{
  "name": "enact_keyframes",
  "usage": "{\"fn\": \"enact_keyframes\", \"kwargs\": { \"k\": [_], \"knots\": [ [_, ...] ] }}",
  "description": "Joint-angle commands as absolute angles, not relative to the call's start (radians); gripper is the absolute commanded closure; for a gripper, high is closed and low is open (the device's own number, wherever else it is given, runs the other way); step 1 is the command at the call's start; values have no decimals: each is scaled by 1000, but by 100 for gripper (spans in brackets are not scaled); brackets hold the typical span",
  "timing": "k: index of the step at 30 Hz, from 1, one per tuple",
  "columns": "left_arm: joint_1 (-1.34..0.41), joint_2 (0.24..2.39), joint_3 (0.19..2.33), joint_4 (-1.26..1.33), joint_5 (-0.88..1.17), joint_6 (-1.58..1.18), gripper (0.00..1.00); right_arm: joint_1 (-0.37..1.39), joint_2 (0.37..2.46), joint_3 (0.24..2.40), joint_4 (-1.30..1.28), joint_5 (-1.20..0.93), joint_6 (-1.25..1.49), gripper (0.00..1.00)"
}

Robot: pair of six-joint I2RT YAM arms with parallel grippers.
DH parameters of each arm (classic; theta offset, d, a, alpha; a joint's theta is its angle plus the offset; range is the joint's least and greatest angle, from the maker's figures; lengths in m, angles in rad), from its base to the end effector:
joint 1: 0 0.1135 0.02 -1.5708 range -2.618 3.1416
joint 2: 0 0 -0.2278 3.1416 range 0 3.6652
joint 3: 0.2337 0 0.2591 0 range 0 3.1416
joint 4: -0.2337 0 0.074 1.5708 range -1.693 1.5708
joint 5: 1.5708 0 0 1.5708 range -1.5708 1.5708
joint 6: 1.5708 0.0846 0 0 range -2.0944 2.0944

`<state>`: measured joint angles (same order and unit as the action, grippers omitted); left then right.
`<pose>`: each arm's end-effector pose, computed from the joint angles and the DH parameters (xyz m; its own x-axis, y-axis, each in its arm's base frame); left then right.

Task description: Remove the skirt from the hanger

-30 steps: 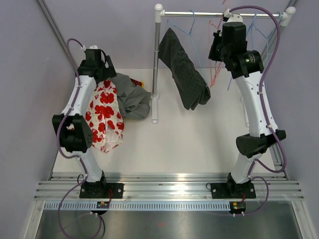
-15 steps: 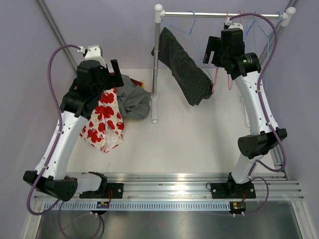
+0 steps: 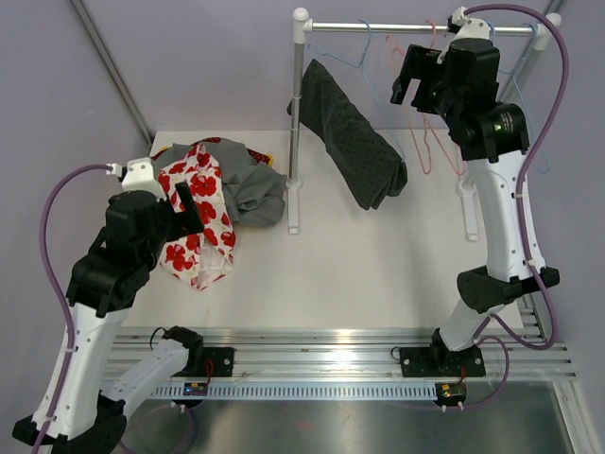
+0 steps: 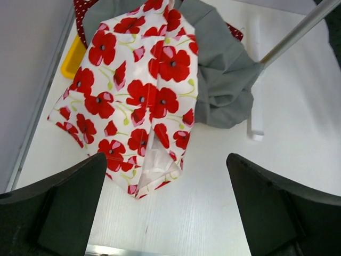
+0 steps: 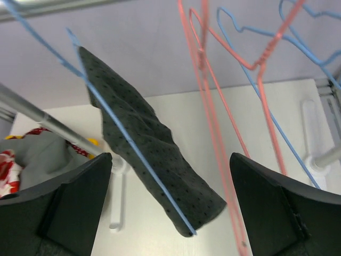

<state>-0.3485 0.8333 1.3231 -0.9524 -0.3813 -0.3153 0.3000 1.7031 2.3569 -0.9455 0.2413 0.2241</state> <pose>0.1964 -0.0379 0.3856 -0.4000 -0.1609 -0.9023 -0.1263 0.9848 -0.1196 0.3529 0.0880 0.4953 -0.2830 0.1383 -0.9491 -0.0055 0.9893 0.1458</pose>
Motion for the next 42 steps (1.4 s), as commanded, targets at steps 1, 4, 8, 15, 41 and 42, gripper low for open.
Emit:
{"fn": "enact_keyframes", "kwargs": {
  "k": [1,4,8,15,41,42],
  "knots": [
    [-351,795,1275,-1011,-437,-325,1,344,1749,2462,-960,181,212,1],
    [-351,766,1232,-1020,-456,-322,1,368,1785,2483,-940,155,218,1],
    [-351,726,1174,-1016,-465,-330,1,382,1845,2499,-913,144,239,1],
    [-351,623,1054,-993,-463,-345,1,383,1960,2496,-858,152,242,2],
    [-367,1041,1322,-384,272,-199,1,384,1818,2582,-951,34,290,100],
    [-377,1070,1322,-294,297,-209,1,383,1800,2559,-954,20,301,100]
  ]
}}
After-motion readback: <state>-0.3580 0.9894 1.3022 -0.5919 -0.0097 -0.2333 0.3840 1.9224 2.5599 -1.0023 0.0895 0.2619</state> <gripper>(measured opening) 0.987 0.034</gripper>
